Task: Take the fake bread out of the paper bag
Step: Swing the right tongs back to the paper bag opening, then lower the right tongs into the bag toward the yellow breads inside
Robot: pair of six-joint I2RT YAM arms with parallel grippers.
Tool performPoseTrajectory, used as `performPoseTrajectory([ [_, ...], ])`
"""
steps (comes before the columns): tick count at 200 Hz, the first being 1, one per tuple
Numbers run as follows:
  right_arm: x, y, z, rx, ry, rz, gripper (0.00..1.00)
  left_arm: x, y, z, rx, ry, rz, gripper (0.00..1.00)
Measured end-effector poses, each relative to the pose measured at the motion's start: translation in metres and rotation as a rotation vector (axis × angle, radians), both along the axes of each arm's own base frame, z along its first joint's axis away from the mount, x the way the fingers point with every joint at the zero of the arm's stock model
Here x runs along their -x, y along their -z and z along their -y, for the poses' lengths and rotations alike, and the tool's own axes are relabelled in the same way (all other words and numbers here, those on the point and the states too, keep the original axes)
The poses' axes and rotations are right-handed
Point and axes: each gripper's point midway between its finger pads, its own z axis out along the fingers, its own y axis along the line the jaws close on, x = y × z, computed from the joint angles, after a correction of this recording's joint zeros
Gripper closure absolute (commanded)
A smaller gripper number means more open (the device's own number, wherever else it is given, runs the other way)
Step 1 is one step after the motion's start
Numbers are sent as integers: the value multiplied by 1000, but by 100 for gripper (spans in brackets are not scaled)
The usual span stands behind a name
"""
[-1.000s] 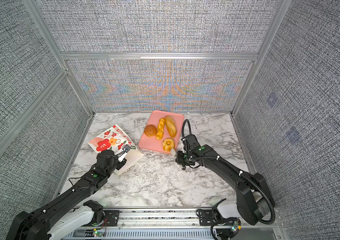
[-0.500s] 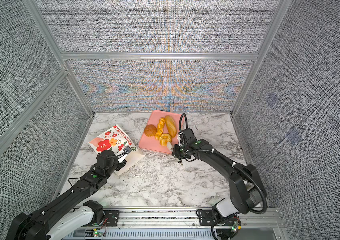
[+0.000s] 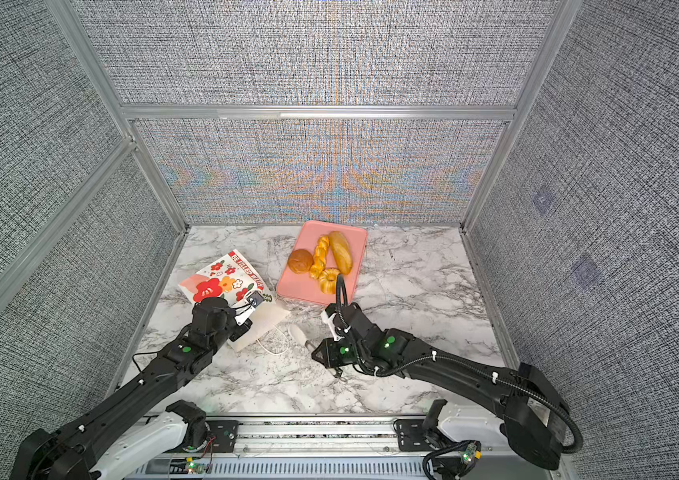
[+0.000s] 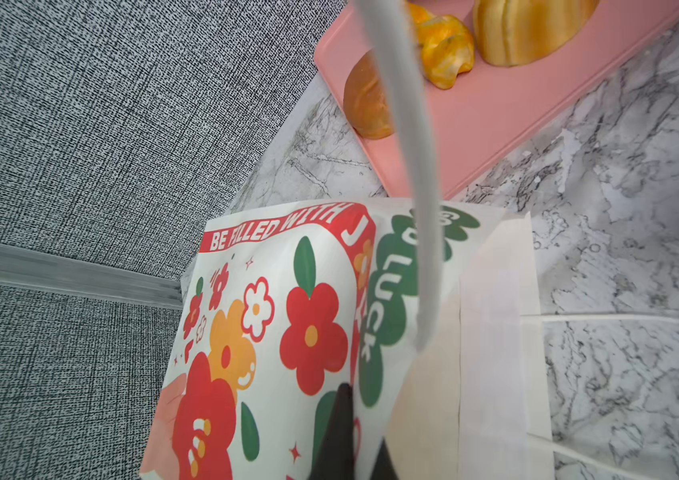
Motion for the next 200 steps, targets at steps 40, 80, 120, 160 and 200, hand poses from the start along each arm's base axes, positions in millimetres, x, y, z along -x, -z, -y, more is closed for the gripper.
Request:
performPoseTrajectory([
  [40, -23, 2, -51, -83, -15, 30, 95, -4, 0, 2, 14, -14, -17, 100],
  [80, -52, 22, -92, -107, -18, 45, 81, -11, -6, 4, 27, -35, -32, 100],
  [120, -83, 36, -114, -138, 4, 116, 73, -14, -1, 5, 23, -43, -56, 100],
  [160, -104, 50, -127, -106, 9, 186, 68, -18, 1, 5, 17, -57, -67, 100],
  [200, -119, 55, -137, -88, 14, 241, 63, -25, -5, 7, 18, -67, -62, 100],
])
